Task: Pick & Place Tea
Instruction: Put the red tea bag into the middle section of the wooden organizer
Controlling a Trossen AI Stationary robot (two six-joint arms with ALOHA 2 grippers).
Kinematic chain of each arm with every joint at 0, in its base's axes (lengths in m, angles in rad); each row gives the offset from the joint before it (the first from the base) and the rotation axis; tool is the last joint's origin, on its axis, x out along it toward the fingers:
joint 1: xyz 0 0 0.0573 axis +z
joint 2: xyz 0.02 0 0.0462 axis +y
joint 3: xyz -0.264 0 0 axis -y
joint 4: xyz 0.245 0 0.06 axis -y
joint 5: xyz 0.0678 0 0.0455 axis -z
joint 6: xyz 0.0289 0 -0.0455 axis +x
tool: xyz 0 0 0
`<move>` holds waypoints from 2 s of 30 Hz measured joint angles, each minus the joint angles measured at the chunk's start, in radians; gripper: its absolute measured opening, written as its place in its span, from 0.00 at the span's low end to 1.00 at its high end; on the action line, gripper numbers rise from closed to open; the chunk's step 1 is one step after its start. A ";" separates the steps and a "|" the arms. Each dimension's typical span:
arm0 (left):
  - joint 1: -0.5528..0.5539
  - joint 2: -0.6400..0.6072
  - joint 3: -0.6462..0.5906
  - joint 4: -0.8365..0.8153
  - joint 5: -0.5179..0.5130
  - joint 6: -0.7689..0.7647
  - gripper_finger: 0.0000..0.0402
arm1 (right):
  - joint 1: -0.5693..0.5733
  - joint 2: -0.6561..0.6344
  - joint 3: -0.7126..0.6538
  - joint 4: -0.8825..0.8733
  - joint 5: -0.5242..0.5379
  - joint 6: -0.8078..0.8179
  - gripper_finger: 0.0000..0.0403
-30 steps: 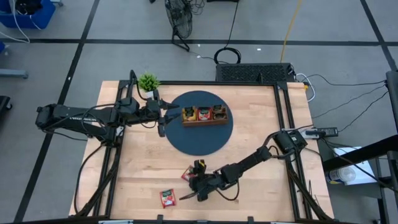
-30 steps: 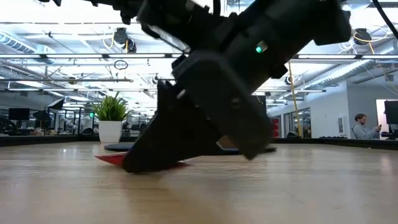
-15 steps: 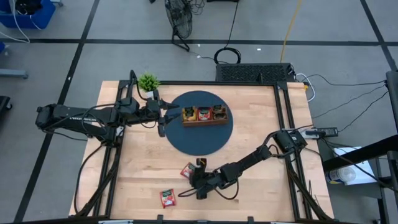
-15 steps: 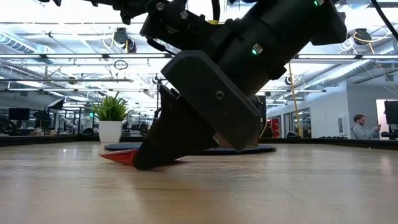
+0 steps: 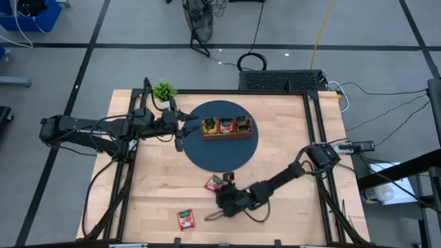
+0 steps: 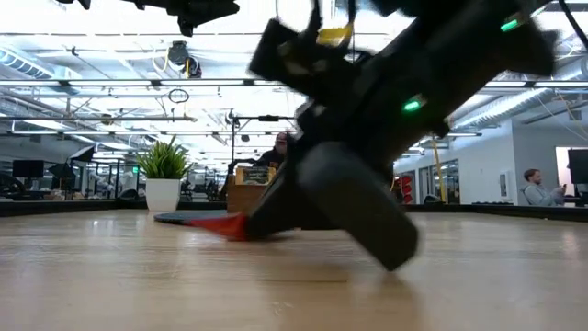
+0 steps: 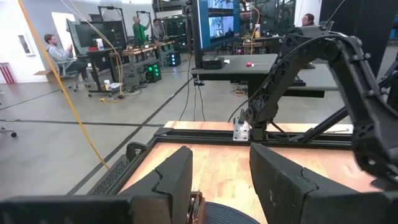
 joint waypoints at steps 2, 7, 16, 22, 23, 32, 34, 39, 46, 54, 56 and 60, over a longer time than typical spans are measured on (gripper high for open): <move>0.000 0.000 0.000 0.000 0.000 0.000 0.41 | 0.035 -0.013 0.000 -0.032 0.055 -0.051 0.00; 0.000 0.000 0.000 -0.001 0.000 0.000 0.41 | 0.143 -0.029 -0.001 -0.048 0.233 -0.365 0.00; 0.000 0.000 0.000 0.000 0.000 0.000 0.41 | 0.210 -0.021 -0.027 -0.038 0.667 -0.916 0.00; 0.000 0.000 0.000 0.001 0.000 0.000 0.41 | 0.176 -0.034 -0.027 -0.065 0.674 -0.812 0.00; 0.000 0.000 0.000 0.007 0.000 0.000 0.41 | 0.163 -0.043 -0.033 -0.064 0.632 -0.778 0.00; 0.000 0.000 0.000 0.062 0.000 0.000 0.41 | -0.090 -0.239 -0.289 0.163 -0.082 -0.700 0.00; 0.000 0.000 0.000 0.072 0.004 -0.001 0.41 | -0.168 -0.308 -0.358 0.200 -0.280 -0.650 0.00; 0.000 0.000 0.000 0.103 0.005 -0.041 0.41 | -0.290 -0.488 -0.492 0.257 -0.349 -0.735 0.00; 0.000 0.082 0.000 0.118 0.000 -0.179 0.41 | -0.263 -0.620 -0.527 0.272 0.127 -1.165 0.00; 0.009 0.300 0.000 0.211 -0.050 -0.394 0.41 | -0.231 -0.617 -0.528 0.292 0.234 -1.261 0.00; 0.009 0.355 0.000 0.277 -0.010 -0.439 0.41 | -0.227 -0.615 -0.528 0.296 0.274 -1.289 0.00; 0.008 0.434 0.000 0.383 0.058 -0.499 0.41 | -0.224 -0.617 -0.527 0.320 0.295 -1.324 0.00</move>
